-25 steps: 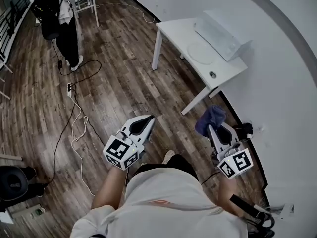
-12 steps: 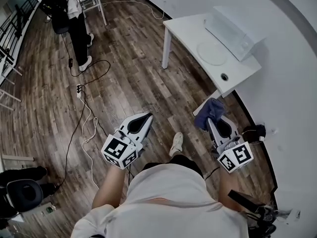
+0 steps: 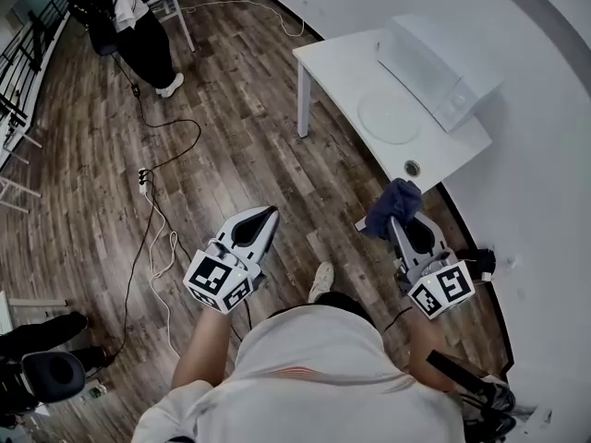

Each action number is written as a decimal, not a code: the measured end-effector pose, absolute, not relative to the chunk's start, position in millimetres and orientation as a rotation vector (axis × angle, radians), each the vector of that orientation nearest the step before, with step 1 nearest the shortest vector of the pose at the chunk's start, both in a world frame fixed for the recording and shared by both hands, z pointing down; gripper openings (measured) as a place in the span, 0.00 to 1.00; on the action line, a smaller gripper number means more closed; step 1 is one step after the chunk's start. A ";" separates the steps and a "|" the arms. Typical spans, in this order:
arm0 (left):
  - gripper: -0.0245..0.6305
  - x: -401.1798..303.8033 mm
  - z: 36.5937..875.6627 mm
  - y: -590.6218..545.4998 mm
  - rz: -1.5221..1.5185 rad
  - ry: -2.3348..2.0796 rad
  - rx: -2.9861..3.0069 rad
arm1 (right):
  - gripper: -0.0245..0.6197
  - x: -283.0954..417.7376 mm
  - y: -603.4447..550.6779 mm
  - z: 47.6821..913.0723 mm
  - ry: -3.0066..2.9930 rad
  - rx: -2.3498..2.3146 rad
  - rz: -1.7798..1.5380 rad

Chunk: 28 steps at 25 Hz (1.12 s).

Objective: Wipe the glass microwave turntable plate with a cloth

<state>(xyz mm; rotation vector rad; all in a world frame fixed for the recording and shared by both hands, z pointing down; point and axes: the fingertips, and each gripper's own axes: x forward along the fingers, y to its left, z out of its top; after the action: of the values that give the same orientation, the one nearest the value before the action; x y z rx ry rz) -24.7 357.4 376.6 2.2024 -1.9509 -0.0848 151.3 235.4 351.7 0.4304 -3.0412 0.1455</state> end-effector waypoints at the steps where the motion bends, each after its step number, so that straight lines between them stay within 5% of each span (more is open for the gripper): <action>1: 0.05 -26.7 374.7 343.5 -0.077 -1.956 2.204 | 0.13 150.0 221.6 350.5 -3.044 0.428 0.147; 28: 0.05 -79.2 374.3 71.5 -0.011 -1.732 2.433 | 0.13 128.3 -3.0 372.6 -2.975 0.774 0.223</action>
<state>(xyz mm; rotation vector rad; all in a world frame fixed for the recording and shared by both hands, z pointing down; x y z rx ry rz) -79.2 71.5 374.3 2.4335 -1.7324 -0.0106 128.3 -3.0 372.6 0.7735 -2.9746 0.2231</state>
